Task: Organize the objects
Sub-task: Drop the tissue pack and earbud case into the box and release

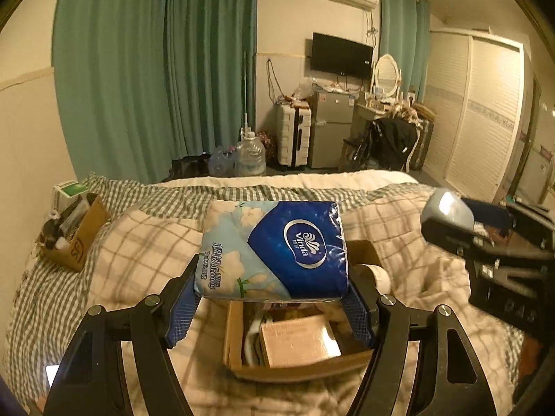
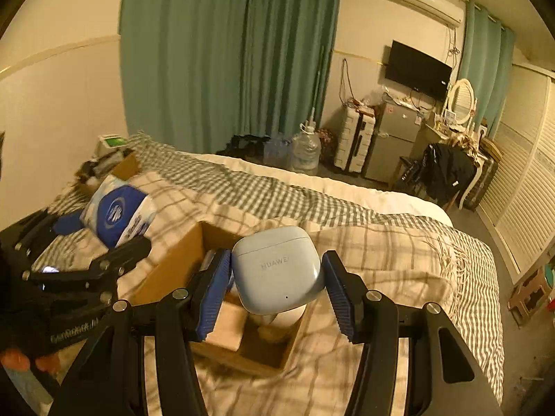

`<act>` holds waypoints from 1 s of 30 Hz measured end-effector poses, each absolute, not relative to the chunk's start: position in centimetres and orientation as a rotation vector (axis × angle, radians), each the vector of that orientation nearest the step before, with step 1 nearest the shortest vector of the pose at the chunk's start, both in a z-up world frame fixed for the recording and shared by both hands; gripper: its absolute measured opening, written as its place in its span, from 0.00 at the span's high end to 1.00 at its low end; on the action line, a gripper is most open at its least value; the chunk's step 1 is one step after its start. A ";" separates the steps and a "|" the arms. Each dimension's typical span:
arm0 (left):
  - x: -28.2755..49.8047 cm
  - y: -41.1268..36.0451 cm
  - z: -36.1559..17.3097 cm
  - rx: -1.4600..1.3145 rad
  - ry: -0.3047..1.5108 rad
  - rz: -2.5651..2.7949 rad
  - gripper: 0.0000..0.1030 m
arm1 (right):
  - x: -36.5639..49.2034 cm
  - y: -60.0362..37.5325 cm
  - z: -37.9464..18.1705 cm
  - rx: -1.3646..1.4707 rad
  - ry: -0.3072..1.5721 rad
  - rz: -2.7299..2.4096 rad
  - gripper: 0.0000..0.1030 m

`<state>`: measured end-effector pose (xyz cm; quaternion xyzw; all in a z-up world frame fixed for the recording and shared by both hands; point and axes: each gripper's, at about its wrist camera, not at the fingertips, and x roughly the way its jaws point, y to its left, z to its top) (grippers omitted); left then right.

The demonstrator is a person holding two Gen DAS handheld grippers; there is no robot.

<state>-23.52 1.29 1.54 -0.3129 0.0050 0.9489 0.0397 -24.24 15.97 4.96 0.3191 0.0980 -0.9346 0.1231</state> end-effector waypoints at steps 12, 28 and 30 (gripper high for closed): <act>-30.1 2.4 -7.9 -1.174 0.093 2.788 0.28 | -33.9 15.1 -4.4 1.154 0.308 -2.608 0.48; -27.4 1.7 -3.9 -1.074 0.101 2.874 0.00 | -30.7 16.6 -0.3 1.056 0.217 -2.703 0.24; -26.3 1.3 -2.2 -1.035 0.082 2.898 0.00 | -29.2 17.1 1.6 1.017 0.202 -2.733 0.19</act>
